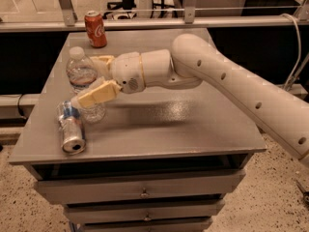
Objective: Move water bottle near redbull can
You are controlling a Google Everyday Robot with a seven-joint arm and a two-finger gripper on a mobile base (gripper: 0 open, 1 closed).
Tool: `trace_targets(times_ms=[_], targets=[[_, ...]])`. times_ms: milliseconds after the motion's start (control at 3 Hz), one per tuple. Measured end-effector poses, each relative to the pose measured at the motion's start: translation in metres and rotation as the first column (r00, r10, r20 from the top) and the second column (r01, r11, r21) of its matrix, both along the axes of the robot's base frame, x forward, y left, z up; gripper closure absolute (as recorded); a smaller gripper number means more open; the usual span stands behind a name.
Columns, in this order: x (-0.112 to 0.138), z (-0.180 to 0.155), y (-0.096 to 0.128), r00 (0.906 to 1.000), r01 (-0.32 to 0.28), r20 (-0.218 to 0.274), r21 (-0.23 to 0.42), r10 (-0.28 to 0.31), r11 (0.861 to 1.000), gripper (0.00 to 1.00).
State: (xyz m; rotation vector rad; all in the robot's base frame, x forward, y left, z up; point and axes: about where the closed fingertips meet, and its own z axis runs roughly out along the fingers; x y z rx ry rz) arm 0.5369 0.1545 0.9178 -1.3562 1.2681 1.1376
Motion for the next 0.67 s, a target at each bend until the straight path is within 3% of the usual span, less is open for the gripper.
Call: trace_targets(times_ms=[333,667], targets=[[-0.001,0.008,-0.014,0.9996,0.02,0.022,-0.021,-0.019,1.0,0.0],[0.005,0.04,-0.068,0.9897,0.114,0.095,-0.075,-0.107,0.991,0.0]])
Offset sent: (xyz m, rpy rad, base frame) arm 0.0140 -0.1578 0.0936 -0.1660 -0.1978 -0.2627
